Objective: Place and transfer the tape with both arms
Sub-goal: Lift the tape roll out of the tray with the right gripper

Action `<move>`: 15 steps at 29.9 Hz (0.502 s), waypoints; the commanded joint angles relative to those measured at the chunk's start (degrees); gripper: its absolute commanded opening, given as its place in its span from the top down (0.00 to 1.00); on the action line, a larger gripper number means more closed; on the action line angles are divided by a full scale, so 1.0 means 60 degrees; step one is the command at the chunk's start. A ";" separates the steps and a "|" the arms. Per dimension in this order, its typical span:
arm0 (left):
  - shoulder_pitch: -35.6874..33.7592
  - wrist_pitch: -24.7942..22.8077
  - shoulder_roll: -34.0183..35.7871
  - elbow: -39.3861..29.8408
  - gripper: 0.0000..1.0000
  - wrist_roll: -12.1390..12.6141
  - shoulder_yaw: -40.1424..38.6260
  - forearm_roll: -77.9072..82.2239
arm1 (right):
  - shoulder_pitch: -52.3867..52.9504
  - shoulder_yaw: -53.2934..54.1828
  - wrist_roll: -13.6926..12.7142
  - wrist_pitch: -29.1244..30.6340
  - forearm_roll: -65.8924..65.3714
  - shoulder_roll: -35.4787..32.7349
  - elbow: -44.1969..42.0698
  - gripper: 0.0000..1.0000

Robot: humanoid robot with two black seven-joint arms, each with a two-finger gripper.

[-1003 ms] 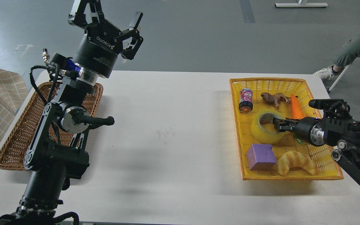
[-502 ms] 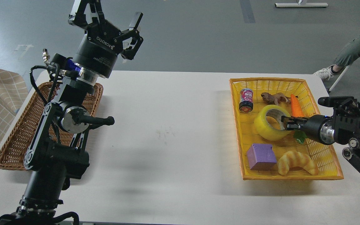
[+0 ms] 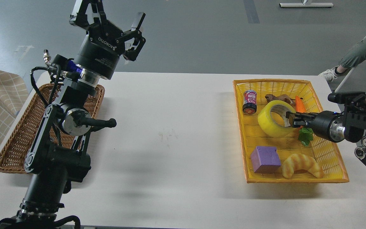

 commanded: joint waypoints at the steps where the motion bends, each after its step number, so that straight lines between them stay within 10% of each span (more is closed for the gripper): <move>1: 0.0001 0.0000 0.0000 0.0000 0.02 0.0001 -0.0001 0.0000 | 0.0101 0.0058 0.0117 0.0022 0.0026 -0.0255 0.0391 0.83; 15: 0.0001 0.0000 0.0000 -0.0015 0.02 0.0001 -0.0001 0.0015 | 0.1726 0.0029 0.0235 0.0900 0.0026 -0.0081 0.0685 0.83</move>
